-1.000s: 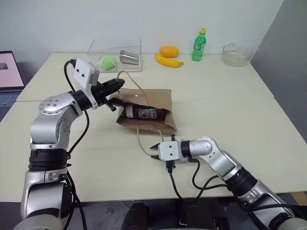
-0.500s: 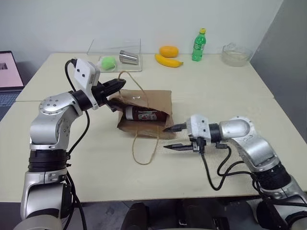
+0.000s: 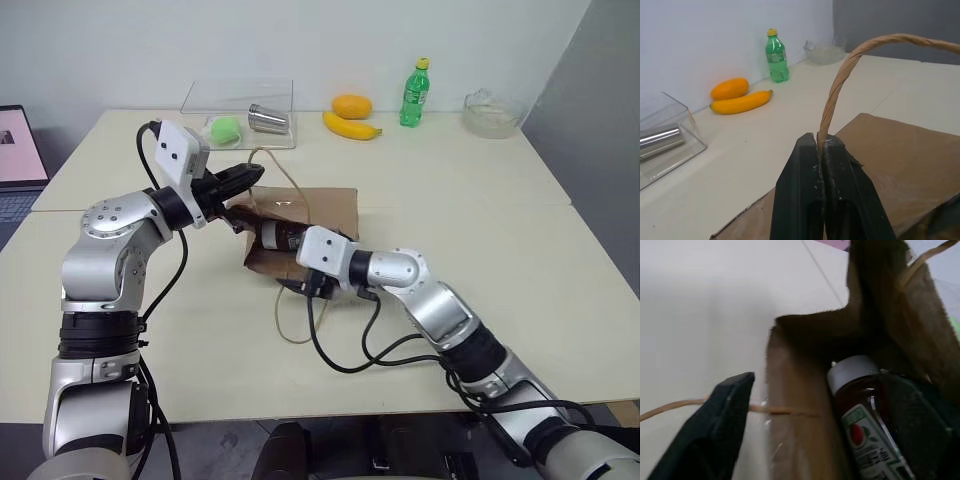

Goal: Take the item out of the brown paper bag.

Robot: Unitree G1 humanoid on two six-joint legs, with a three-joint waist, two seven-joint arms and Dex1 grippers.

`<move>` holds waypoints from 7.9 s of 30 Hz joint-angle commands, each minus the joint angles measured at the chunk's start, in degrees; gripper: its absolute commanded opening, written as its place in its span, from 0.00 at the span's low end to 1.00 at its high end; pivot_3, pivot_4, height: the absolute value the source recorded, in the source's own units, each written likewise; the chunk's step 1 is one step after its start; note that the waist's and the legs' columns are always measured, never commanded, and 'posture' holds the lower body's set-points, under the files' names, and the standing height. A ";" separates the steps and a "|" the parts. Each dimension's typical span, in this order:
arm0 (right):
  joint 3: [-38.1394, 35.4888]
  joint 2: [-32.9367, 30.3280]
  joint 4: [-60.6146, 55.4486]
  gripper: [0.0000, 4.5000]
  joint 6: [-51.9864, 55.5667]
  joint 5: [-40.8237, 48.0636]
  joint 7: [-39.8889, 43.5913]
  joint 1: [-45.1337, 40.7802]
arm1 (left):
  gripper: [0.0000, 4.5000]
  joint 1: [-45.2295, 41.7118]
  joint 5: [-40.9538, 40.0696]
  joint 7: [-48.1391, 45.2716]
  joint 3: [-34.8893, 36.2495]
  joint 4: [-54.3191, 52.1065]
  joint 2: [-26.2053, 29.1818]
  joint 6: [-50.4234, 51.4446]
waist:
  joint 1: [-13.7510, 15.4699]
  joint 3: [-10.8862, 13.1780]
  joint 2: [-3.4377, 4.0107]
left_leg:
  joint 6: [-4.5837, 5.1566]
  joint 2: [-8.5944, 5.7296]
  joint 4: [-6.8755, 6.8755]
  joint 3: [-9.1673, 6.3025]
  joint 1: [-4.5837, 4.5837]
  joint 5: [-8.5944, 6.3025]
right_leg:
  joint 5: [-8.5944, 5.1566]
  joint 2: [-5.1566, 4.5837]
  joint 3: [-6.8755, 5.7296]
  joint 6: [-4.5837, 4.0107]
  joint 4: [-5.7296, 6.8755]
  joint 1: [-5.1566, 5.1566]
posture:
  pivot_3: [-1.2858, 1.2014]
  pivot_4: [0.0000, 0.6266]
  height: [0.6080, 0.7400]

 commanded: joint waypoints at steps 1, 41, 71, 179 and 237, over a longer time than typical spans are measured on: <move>-0.03 1.66 2.40 0.99 -2.18 -4.06 -3.98 -2.56 | 0.00 -1.79 -0.47 0.40 1.29 -1.60 0.53 -0.58 | -0.04 0.00 0.00 | 0.00 0.00 0.00 0.00 0.00 0.00 | 0.00 0.00 0.00 0.00 -0.01 0.01 | 0.52 0.24 1.00; 8.46 9.96 53.24 0.91 -17.98 -27.94 -13.18 -25.01 | 0.00 0.37 -1.48 1.15 1.19 -3.64 0.72 1.53 | -1.50 0.00 0.01 | 0.01 0.10 -0.07 -0.01 0.03 -0.01 | 0.02 0.11 0.02 -0.04 0.04 -0.04 | 0.52 0.24 1.00; 2.00 -1.12 26.15 0.38 -25.11 -21.61 -0.02 -17.24 | 0.00 -0.07 -0.05 2.08 1.83 -1.94 1.76 -0.18 | -1.48 0.03 0.02 | 0.02 0.09 -0.10 -0.01 -0.04 -0.01 | 0.01 0.10 0.02 -0.04 0.00 -0.08 | 0.52 0.24 1.00; 9.29 -13.26 17.61 0.67 -49.56 -34.66 11.10 -19.15 | 0.00 -0.17 0.71 0.32 0.62 -1.53 2.28 0.70 | -1.43 0.07 0.00 | -0.01 0.06 -0.07 -0.03 0.02 0.00 | 0.01 0.10 0.04 -0.04 0.02 -0.06 | 0.52 0.24 1.00; 19.94 0.43 44.56 0.99 -56.89 -50.33 -5.46 -36.43 | 0.00 -0.38 1.03 0.15 1.04 -1.47 3.28 0.51 | -1.48 0.08 0.01 | -0.05 0.06 -0.09 -0.03 0.01 0.03 | 0.00 0.12 0.05 -0.07 0.05 -0.10 | 0.52 0.24 1.00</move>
